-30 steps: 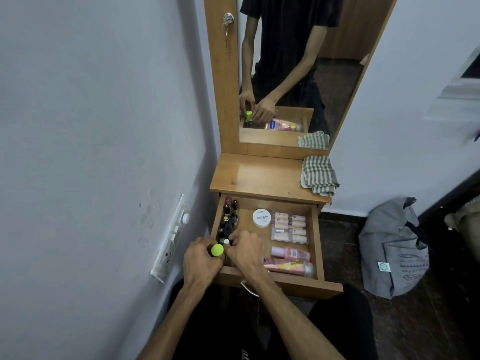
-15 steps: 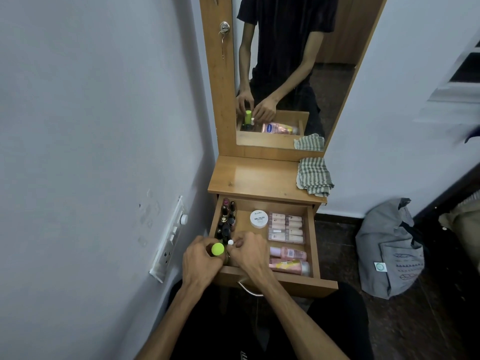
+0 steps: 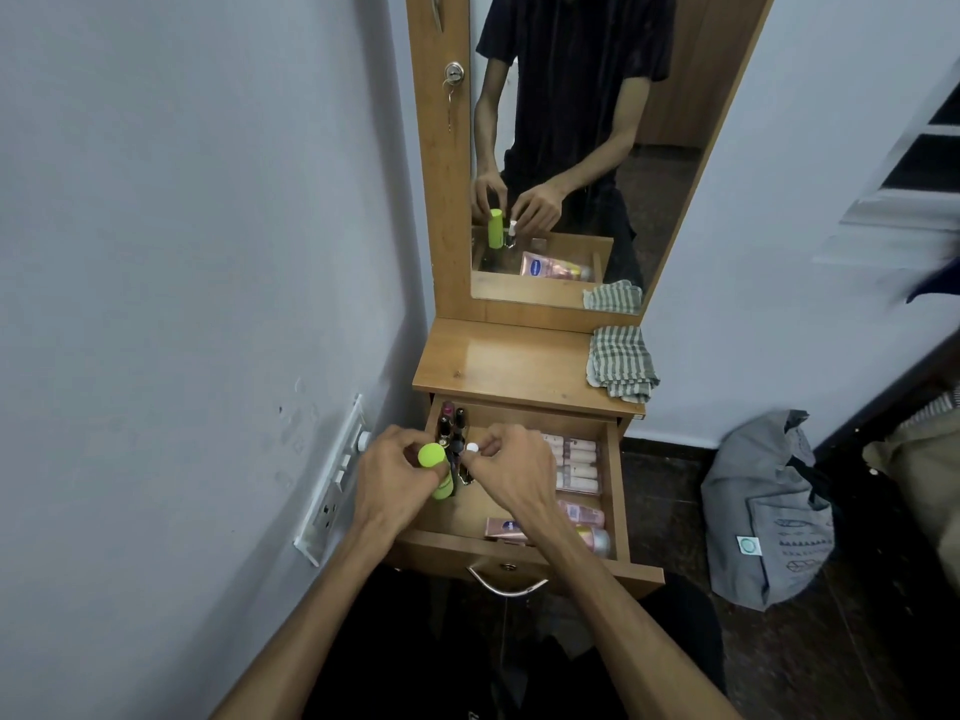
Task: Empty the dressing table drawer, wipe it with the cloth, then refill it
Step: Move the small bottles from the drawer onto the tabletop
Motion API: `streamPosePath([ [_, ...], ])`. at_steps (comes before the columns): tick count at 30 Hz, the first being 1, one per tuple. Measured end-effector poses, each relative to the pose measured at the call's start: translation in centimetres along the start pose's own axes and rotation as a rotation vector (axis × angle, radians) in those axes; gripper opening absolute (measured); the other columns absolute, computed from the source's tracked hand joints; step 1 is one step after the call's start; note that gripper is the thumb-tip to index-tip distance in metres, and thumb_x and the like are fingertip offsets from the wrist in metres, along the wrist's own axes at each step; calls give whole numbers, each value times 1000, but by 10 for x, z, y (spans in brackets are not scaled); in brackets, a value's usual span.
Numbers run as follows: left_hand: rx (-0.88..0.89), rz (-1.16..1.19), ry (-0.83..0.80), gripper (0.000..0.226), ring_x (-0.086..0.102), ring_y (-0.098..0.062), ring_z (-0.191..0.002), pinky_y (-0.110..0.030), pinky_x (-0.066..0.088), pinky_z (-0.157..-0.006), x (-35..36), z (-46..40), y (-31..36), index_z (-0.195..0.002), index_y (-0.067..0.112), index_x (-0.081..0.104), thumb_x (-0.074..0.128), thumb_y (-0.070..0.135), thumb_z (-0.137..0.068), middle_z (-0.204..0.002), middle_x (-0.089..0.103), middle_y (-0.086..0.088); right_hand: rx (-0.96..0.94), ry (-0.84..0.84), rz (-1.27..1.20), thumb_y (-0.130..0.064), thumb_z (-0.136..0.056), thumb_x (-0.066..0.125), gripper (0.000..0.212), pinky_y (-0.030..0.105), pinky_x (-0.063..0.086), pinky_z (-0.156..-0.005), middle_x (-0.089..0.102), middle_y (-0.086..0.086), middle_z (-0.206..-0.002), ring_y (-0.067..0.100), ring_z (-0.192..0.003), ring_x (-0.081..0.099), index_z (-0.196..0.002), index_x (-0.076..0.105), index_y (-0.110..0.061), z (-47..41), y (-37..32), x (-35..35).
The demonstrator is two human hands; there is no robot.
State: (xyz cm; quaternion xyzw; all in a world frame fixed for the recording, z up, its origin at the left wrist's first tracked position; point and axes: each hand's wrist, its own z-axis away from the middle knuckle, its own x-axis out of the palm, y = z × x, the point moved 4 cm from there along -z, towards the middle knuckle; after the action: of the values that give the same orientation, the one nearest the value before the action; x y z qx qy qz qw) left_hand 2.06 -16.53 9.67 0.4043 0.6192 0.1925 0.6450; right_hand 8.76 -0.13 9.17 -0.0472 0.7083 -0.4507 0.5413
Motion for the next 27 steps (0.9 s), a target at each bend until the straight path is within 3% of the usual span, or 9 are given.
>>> streamPosePath([
  [5, 34, -1, 45, 25, 62, -6, -77, -16, 43, -62, -10, -37, 22, -85, 29, 76, 85, 25, -62, -85, 68, 12, -27, 28, -2, -40, -68, 68, 17, 32, 59, -73, 74, -10, -74, 17, -78, 71, -78, 75, -28, -27, -19, -18],
  [12, 57, -73, 32, 26, 65, -18, -82, -30, 53, -71, -8, -102, 49, -90, 21, 78, 82, 25, -65, -89, 71, 4, -6, 89, -39, -37, -69, 67, 13, 30, 56, -69, 73, -6, -72, 19, -75, 69, -75, 73, -28, -79, -38, -25],
  [17, 71, -138, 25, 32, 66, -21, -88, -31, 54, -74, -2, -145, 61, -96, 15, 78, 81, 22, -66, -95, 72, -1, -5, 101, -43, -32, -67, 67, 9, 28, 51, -66, 71, -6, -68, 20, -72, 68, -73, 71, -26, -118, -47, -23],
  [22, 74, -148, 33, 26, 67, -20, -85, -30, 54, -70, 7, -189, 67, -94, 15, 78, 81, 20, -68, -92, 73, 0, 14, 108, -81, -31, -69, 66, 13, 30, 56, -70, 74, -4, -71, 22, -76, 69, -76, 74, -23, -158, -51, -20],
  [27, 59, -127, 60, 24, 67, -19, -85, -32, 58, -71, 13, -225, 64, -93, 13, 78, 82, 18, -70, -91, 73, -1, 22, 134, -116, -28, -71, 67, 5, 25, 44, -65, 74, -3, -76, 21, -74, 64, -73, 71, -26, -192, -58, -12],
])
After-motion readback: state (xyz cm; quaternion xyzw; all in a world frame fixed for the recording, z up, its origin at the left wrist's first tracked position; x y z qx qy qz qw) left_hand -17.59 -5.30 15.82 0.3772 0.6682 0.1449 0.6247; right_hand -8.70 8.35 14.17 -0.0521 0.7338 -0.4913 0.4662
